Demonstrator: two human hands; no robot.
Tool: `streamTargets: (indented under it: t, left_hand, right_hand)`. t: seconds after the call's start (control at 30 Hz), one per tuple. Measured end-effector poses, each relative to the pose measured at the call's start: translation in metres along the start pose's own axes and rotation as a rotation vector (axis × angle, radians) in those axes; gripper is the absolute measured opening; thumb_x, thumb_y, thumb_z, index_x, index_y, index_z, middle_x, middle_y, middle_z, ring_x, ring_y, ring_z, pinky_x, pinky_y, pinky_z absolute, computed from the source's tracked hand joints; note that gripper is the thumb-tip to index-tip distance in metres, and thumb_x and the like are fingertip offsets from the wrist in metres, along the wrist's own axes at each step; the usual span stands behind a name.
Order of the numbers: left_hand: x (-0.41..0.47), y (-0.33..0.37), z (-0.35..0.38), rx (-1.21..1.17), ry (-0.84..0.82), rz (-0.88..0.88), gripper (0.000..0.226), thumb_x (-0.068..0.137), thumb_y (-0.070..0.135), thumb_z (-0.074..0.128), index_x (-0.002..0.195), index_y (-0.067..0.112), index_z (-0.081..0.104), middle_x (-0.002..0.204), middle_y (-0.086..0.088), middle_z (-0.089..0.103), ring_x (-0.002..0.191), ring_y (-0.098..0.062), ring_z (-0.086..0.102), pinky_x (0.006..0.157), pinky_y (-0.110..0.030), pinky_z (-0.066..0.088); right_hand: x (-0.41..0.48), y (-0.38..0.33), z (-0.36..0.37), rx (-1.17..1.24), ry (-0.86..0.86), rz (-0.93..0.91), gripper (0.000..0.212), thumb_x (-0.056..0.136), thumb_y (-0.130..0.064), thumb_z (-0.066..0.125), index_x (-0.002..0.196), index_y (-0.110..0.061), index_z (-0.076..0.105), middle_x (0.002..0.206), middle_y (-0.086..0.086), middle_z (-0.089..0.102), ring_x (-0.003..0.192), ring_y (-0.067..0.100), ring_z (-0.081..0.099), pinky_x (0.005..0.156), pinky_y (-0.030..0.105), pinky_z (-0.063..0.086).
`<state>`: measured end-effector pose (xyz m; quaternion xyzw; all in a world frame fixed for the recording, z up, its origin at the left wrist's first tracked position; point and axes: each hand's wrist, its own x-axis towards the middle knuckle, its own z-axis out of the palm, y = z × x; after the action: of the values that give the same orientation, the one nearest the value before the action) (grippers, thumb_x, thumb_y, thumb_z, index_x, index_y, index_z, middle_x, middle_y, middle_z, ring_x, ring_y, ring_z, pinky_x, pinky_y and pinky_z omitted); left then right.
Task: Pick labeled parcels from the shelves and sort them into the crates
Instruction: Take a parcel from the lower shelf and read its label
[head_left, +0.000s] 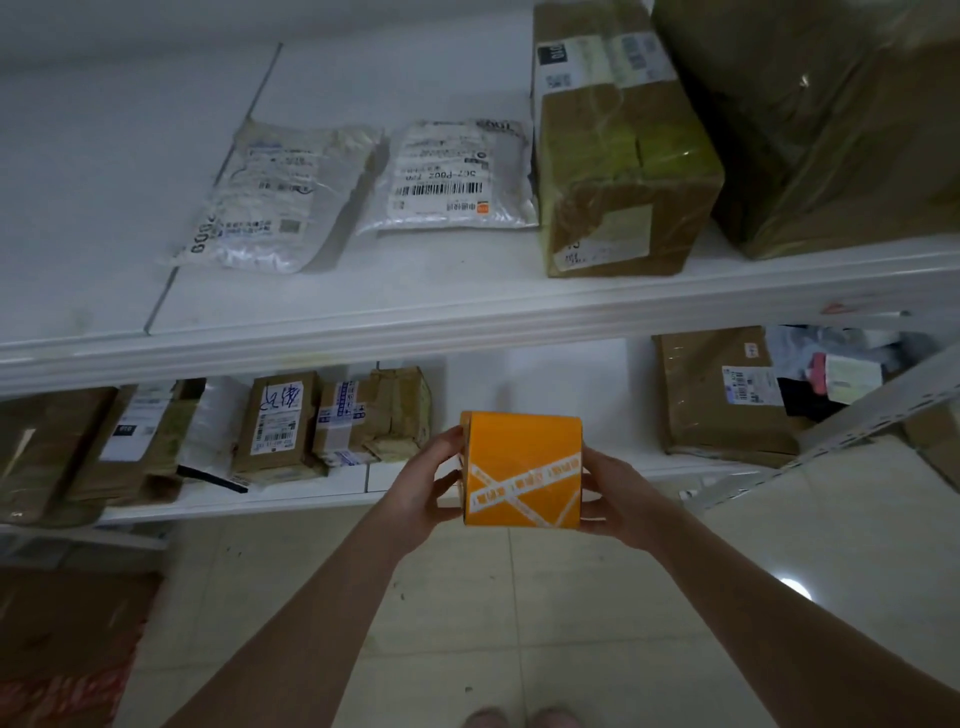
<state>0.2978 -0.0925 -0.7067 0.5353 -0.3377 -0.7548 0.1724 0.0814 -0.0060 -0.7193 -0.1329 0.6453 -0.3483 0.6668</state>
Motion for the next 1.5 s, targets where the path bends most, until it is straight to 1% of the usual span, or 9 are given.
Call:
streamTargets:
  t: [0.3,0.43,0.57,0.7,0.93,1.07,1.23,1.37,1.5]
  left_hand:
    - [0.001,-0.005,-0.005,0.074,0.012,0.065,0.051,0.082,0.005,0.047,0.123,0.034,0.059,0.120,0.005,0.065,0.122,-0.016,0.052,0.104,-0.057,0.037]
    - [0.005,-0.006,-0.006,0.062,0.029,0.034,0.039,0.087,0.028,0.061,0.125,0.037,0.059,0.123,0.008,0.064,0.123,-0.016,0.051,0.097,-0.047,0.044]
    - [0.002,-0.017,-0.017,0.042,0.022,-0.049,0.077,0.071,0.067,0.065,0.138,0.035,0.045,0.140,0.007,0.050,0.130,-0.026,0.044,0.104,-0.056,0.037]
    - [0.004,-0.023,-0.012,-0.004,0.003,-0.030,0.043,0.097,0.050,0.040,0.133,0.029,0.049,0.135,0.001,0.053,0.121,-0.027,0.050,0.102,-0.050,0.038]
    - [0.023,-0.002,0.004,-0.180,0.016,0.142,0.033,0.097,0.022,0.046,0.129,0.018,0.052,0.123,0.004,0.062,0.120,-0.012,0.053,0.104,-0.035,0.035]
    - [0.023,0.006,0.010,0.148,-0.136,0.278,0.035,0.091,0.009,0.054,0.119,0.031,0.059,0.110,0.016,0.068,0.104,0.000,0.062,0.090,-0.025,0.047]
    - [0.035,-0.002,0.006,0.319,-0.009,0.308,0.088,0.083,0.002,0.068,0.148,0.041,0.024,0.134,0.007,0.054,0.119,-0.012,0.053,0.083,-0.030,0.049]
    - [0.037,-0.008,0.007,0.098,0.137,0.305,0.064,0.085,-0.002,0.064,0.140,0.020,0.041,0.132,-0.005,0.057,0.120,-0.025,0.055,0.093,-0.044,0.051]
    - [0.036,-0.004,0.008,0.076,0.172,0.304,0.037,0.087,0.000,0.062,0.120,0.016,0.058,0.120,-0.007,0.064,0.112,-0.027,0.061,0.088,-0.040,0.052]
  right_hand:
    - [0.001,0.005,0.006,0.122,-0.175,0.138,0.064,0.070,-0.051,0.069,0.124,-0.024,0.051,0.120,0.017,0.062,0.102,0.040,0.065,0.086,0.050,0.053]
    - [0.006,0.014,0.016,0.142,-0.129,0.056,0.062,0.071,-0.042,0.070,0.128,-0.031,0.050,0.122,0.011,0.059,0.107,0.040,0.061,0.091,0.051,0.050]
    - [0.012,0.016,0.024,0.254,-0.039,0.084,0.050,0.083,-0.043,0.066,0.127,-0.027,0.049,0.121,0.013,0.057,0.106,0.043,0.059,0.093,0.053,0.049]
    - [0.020,0.007,0.024,0.251,0.039,0.119,0.051,0.088,-0.054,0.055,0.127,-0.022,0.046,0.113,0.021,0.059,0.099,0.041,0.062,0.081,0.049,0.054]
    - [0.032,-0.006,0.012,0.097,0.163,0.099,0.043,0.096,-0.055,0.040,0.112,-0.018,0.056,0.088,0.012,0.072,0.077,0.021,0.064,0.070,0.031,0.050]
    - [0.034,-0.006,0.018,0.035,0.162,0.099,0.034,0.098,-0.044,0.046,0.092,-0.015,0.062,0.078,0.004,0.058,0.067,0.015,0.049,0.063,0.027,0.038]
    - [0.034,0.003,0.024,0.074,0.166,0.019,0.014,0.096,-0.014,0.054,0.107,-0.016,0.062,0.114,0.004,0.057,0.113,0.023,0.049,0.091,0.038,0.041]
    - [0.032,0.003,0.028,0.073,0.215,-0.108,0.023,0.092,0.003,0.053,0.094,-0.017,0.065,0.115,0.004,0.061,0.116,0.024,0.052,0.096,0.042,0.037]
    - [0.030,0.004,0.022,0.008,0.186,-0.180,0.037,0.087,-0.013,0.067,0.122,-0.023,0.057,0.124,0.000,0.047,0.120,0.022,0.046,0.090,0.037,0.036]
